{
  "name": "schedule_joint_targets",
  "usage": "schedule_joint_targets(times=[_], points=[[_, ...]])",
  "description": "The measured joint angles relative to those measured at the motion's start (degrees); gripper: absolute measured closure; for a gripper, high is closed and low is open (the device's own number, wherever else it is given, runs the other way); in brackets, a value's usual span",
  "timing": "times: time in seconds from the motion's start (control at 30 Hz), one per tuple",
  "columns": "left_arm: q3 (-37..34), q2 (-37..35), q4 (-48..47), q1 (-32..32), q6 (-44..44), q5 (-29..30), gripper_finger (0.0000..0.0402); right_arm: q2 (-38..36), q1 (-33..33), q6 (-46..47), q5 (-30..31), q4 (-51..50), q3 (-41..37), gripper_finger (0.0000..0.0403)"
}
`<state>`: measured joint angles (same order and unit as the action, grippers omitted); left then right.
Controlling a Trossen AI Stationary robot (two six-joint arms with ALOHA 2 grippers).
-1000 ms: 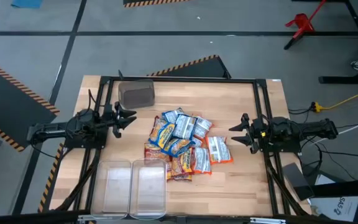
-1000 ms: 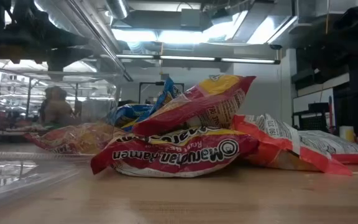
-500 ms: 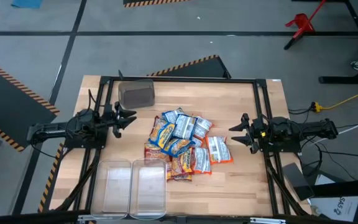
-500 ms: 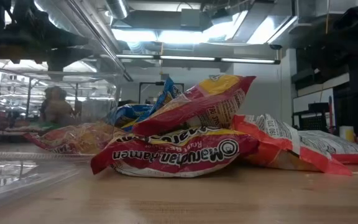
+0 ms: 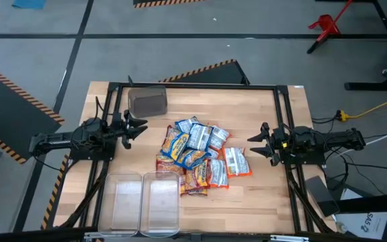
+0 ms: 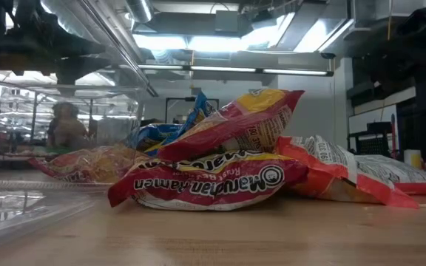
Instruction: Sort Maruchan noodles
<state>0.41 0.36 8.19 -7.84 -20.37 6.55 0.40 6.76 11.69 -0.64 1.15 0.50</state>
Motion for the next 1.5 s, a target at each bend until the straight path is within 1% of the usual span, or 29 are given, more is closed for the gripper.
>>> schedule_joint_targets(times=[0.4, 0.43, 0.53, 0.6, 0.7, 0.83, 1.0, 1.2, 1.27, 1.37, 1.5], points=[[0.0, -0.01, 0.0, -0.02, -0.01, 0.0, 0.0255, -0.02, 0.0, -0.01, 0.07, 0.04, -0.01, 0.0217], [0.01, -0.02, 0.0, 0.0, 0.01, 0.0, 0.0255, 0.01, -0.02, -0.01, 0.88, 0.26, -0.01, 0.0217], [0.01, 0.0, 0.0, 0.0, 0.01, 0.0, 0.0255, 0.01, 0.0, -0.01, 6.04, 1.97, -0.01, 0.0217], [0.01, 0.0, 0.02, -0.02, 0.01, 0.0, 0.0255, -0.02, -0.02, 0.25, 8.02, 3.52, -0.01, 0.0217], [0.0, -0.01, 0.02, -0.01, 0.01, 0.0, 0.0255, -0.02, -0.02, 0.47, 8.92, 5.61, -0.01, 0.0217], [0.01, 0.0, 0.2, 0.0, 0.04, 0.09, 0.0255, -0.01, -0.02, 0.41, 9.14, 5.43, -0.01, 0.0217], [0.01, 0.0, 1.66, -0.01, 1.6, 4.32, 0.0255, 0.0, -0.02, 0.41, 9.09, 4.77, -0.03, 0.0217], [-0.01, 0.0, 4.41, -0.02, 1.12, 13.18, 0.0255, 0.01, -0.02, 1.12, 9.07, 6.4, -0.03, 0.0217], [-0.01, 0.0, 5.47, -0.02, 1.12, 13.95, 0.0255, 0.01, -0.02, 1.46, 9.2, 6.4, -0.03, 0.0217], [0.0, -0.01, 7.06, -0.02, 1.12, 14.43, 0.0255, 0.01, -0.02, 1.62, 11.02, 6.42, -0.03, 0.0217], [-0.01, 0.0, 6.97, -0.02, 1.64, 15.43, 0.0255, 0.01, -0.02, 1.9, 11.63, 6.36, -0.03, 0.0217]])
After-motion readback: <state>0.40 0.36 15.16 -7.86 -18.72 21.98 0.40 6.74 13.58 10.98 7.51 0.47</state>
